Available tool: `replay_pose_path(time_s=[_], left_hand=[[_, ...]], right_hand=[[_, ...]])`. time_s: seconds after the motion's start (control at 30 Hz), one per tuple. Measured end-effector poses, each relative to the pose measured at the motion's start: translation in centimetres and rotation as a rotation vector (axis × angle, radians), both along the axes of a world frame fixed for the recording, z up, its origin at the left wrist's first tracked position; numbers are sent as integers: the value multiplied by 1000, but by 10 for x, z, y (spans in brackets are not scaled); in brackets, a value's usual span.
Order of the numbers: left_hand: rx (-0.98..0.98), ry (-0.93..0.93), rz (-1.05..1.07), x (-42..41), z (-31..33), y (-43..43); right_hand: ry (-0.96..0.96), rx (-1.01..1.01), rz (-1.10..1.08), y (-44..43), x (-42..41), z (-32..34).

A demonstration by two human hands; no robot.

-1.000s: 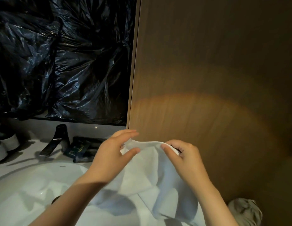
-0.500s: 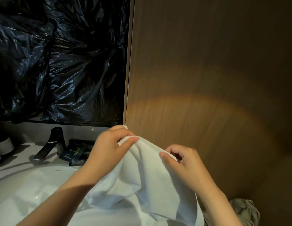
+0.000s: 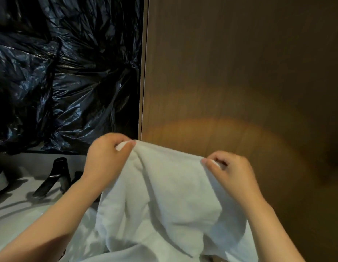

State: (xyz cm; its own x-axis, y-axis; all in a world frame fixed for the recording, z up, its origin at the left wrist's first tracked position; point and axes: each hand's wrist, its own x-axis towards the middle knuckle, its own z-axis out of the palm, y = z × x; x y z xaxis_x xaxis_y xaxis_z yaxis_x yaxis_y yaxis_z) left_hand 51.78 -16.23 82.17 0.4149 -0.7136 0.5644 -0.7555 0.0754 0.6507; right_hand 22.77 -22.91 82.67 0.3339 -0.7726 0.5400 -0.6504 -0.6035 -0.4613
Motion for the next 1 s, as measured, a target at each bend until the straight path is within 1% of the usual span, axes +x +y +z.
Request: replay_pose_path(time_s=[0.03, 0.07, 0.1, 0.13, 0.17, 0.23, 0.33, 0.43, 0.6, 0.67, 0.77, 0.87, 1.0], left_hand=[[132, -71, 34, 3, -12, -4], [249, -148, 62, 3, -22, -7], [338, -211, 77, 2, -31, -8], [383, -245, 79, -1, -38, -8], [386, -251, 72, -5, -41, -7], [318, -222, 21, -15, -40, -3], [223, -237, -149, -32, -35, 7], [228, -278, -340, -49, -32, 15], [238, -129, -554, -61, -33, 12], [210, -68, -602, -62, -32, 10], [163, -11, -620, -64, -33, 9], [149, 2, -619, -65, -35, 8], [184, -7, -634, -64, -36, 6]], right_hand=[[104, 44, -43, -1, 2, -9], [167, 73, -62, 0, 4, -19], [178, 88, -55, 2, 6, -27], [157, 96, -33, 5, 8, -34], [130, 98, -10, 7, 10, -39], [92, 96, 30, 11, 14, -42], [77, 69, 99, 18, 19, -39], [54, 67, 172, 25, 23, -35], [3, 66, 270, 31, 28, -30], [-10, 49, 286, 32, 28, -26], [-25, 52, 302, 32, 28, -23], [-29, 59, 311, 32, 28, -23], [-44, 72, 308, 32, 28, -25]])
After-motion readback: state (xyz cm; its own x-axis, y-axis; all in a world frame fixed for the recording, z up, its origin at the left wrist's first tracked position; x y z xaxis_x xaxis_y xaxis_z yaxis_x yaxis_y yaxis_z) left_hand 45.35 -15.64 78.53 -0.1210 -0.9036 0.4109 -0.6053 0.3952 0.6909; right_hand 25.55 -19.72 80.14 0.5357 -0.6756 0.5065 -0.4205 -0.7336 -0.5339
